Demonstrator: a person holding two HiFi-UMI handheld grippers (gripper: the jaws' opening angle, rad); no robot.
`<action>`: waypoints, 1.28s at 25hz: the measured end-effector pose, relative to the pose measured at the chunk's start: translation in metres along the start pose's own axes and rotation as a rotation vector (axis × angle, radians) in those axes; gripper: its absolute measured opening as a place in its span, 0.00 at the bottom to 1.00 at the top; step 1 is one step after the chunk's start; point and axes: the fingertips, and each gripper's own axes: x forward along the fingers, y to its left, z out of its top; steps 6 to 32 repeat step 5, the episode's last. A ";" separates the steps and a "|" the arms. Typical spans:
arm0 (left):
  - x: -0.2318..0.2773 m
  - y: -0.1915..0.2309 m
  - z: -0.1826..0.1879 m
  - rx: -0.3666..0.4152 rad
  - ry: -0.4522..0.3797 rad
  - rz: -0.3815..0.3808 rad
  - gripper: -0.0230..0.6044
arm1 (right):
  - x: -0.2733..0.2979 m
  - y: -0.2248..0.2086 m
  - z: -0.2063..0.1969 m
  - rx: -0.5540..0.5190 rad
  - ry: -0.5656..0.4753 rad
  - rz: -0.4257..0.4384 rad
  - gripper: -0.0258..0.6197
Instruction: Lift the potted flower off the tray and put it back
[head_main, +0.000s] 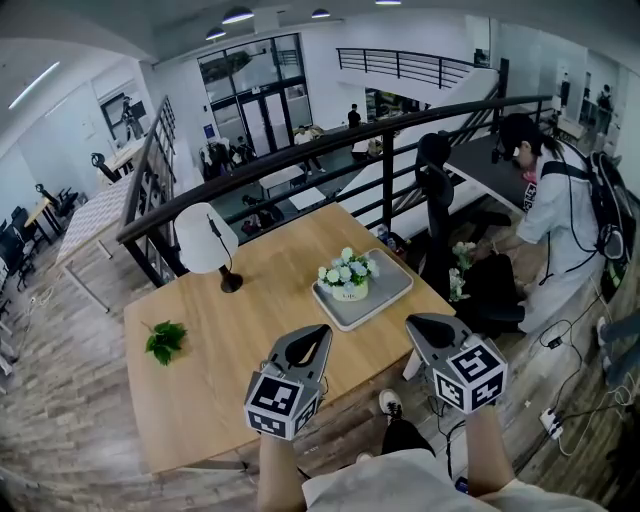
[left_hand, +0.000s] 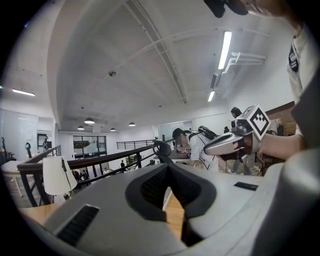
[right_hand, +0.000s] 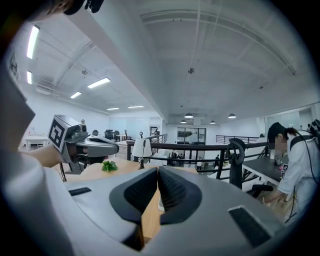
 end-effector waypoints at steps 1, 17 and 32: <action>-0.001 0.000 -0.002 -0.003 0.005 0.005 0.07 | 0.000 0.000 -0.001 0.001 0.001 -0.001 0.08; -0.005 0.007 -0.008 -0.024 0.018 0.045 0.07 | -0.003 0.000 -0.005 0.005 0.003 -0.004 0.08; -0.005 0.007 -0.008 -0.024 0.018 0.045 0.07 | -0.003 0.000 -0.005 0.005 0.003 -0.004 0.08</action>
